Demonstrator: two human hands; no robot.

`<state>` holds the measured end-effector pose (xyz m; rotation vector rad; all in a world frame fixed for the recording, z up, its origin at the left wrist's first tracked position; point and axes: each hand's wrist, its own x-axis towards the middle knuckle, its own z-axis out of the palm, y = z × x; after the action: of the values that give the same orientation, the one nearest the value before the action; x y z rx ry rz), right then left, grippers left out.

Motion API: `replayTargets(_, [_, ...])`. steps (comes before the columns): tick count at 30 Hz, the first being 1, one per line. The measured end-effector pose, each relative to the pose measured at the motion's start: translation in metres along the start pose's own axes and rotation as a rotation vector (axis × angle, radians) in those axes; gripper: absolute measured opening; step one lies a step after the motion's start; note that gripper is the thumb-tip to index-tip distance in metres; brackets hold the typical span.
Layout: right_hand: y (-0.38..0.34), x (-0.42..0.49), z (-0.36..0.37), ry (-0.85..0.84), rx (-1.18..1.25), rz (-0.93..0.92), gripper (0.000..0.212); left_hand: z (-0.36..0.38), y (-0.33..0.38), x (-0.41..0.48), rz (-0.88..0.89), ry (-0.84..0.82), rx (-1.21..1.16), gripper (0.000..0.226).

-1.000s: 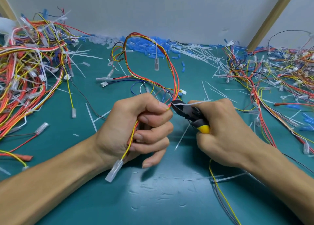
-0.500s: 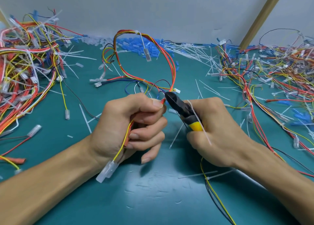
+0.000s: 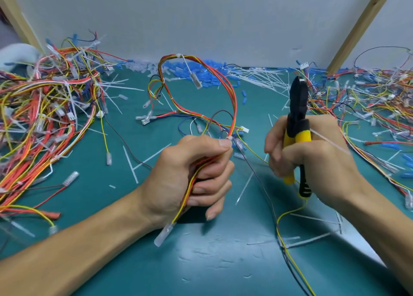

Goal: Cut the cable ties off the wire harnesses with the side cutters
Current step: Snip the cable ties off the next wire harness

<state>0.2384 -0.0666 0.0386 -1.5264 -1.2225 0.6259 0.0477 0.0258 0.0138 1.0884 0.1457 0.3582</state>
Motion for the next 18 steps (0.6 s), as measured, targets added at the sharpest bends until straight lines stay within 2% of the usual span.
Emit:
replayTargets(4, [0.002, 0.0, 0.0, 0.028, 0.038, -0.023, 0.027, 0.0, -0.001, -0.001, 0.015, -0.001, 0.015, 0.037])
replayTargets(7, [0.004, 0.005, -0.003, 0.016, -0.063, -0.006, 0.024, -0.001, 0.0, 0.001, 0.033, 0.003, 0.032, 0.028])
replayTargets(10, [0.01, 0.004, -0.006, 0.124, -0.391, -0.111, 0.014, 0.0, 0.001, 0.003, 0.081, 0.065, 0.076, 0.027])
replayTargets(14, [0.013, 0.006, -0.012, 0.232, -0.897, -0.283, 0.017, 0.003, 0.0, 0.003, 0.138, 0.192, 0.192, 0.04])
replayTargets(18, [0.008, 0.006, -0.019, 0.239, -1.017, -0.284, 0.015, 0.004, 0.0, 0.002, 0.133, 0.222, 0.214, 0.05])
